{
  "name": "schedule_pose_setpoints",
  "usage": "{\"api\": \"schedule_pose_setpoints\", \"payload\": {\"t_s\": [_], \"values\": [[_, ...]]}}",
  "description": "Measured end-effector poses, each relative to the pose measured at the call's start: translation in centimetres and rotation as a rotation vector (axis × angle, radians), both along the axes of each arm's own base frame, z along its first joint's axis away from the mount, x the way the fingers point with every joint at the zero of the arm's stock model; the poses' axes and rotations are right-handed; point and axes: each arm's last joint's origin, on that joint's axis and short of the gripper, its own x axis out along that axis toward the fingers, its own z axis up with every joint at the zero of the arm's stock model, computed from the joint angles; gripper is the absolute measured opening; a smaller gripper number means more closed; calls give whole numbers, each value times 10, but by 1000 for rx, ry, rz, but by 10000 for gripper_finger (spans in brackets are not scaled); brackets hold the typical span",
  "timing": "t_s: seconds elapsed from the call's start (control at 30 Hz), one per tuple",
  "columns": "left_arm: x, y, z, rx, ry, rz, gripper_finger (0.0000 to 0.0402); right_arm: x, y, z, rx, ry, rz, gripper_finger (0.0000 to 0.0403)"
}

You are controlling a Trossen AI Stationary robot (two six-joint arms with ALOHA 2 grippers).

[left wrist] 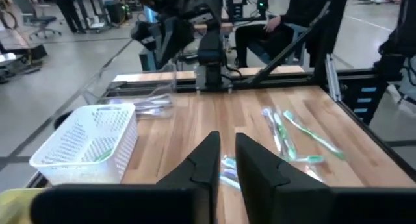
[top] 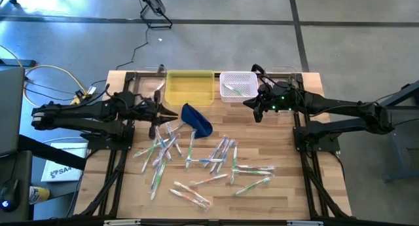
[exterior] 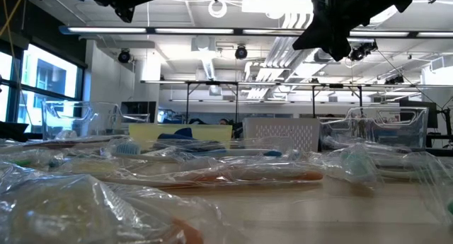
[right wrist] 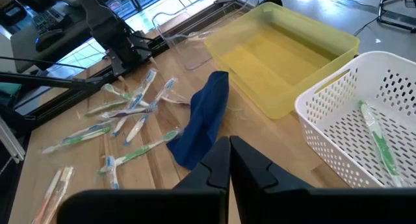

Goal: Pick & Place Toothbrushes
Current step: Put the violet toothbrush into the right transparent bin

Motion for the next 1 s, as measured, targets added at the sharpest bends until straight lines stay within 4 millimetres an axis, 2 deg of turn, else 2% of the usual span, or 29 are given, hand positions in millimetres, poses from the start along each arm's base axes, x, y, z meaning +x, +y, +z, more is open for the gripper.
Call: {"api": "schedule_pose_setpoints", "payload": {"t_s": [0.2, 0.3, 0.5, 0.73, 1.0], "values": [[17, -11, -12, 2, 78, 6, 3, 0, 0, 0, -1, 1, -2, 2], [28, -17, -17, 16, 136, 23, 3, 0, 0, 0, -1, 1, -3, 2], [46, -24, -15, 0, 256, 15, 1, 0, 0, 0, -1, 1, -3, 2], [50, -23, -21, -114, 579, 104, 1, 0, 0, 0, -5, 6, 0, 2], [51, -24, -26, -153, 727, 131, 0, 0, 0, -1, -11, 12, 4, 2]]}}
